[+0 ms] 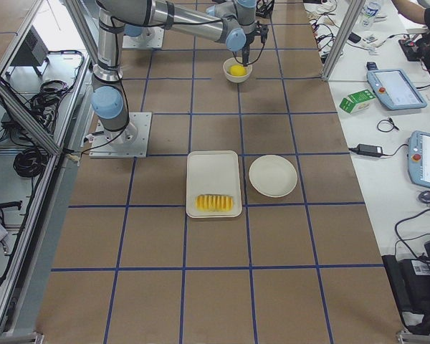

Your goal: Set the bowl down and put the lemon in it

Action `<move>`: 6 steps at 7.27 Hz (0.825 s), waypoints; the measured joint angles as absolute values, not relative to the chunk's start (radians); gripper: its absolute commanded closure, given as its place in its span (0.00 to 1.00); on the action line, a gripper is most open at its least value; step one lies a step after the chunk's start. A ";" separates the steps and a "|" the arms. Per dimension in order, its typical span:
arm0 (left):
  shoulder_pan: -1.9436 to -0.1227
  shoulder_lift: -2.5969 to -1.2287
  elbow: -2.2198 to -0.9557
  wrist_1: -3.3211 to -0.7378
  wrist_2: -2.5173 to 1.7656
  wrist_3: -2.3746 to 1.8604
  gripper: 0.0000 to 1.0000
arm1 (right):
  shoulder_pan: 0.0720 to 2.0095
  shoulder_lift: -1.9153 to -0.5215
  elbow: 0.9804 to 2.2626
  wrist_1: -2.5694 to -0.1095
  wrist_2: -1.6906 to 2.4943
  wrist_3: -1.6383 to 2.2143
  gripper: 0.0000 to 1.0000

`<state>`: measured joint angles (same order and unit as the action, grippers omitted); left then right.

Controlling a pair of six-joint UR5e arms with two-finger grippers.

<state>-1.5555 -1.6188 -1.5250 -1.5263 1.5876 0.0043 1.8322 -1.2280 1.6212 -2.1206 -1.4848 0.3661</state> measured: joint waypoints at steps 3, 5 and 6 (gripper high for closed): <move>-1.557 -1.619 -1.526 -1.528 1.588 -0.005 0.00 | 1.678 -1.399 1.628 -1.890 -1.490 0.272 0.00; -1.557 -1.619 -1.526 -1.529 1.589 -0.006 0.00 | 1.604 -1.493 1.633 -1.776 -1.490 0.186 0.00; -1.557 -1.620 -1.526 -1.529 1.589 -0.006 0.00 | 1.572 -1.517 1.633 -1.736 -1.490 0.137 0.00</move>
<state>-1.5570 -1.6197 -1.5260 -1.5290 1.5892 -0.0058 1.5715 -1.5165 1.6331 -1.7356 -1.4898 0.1367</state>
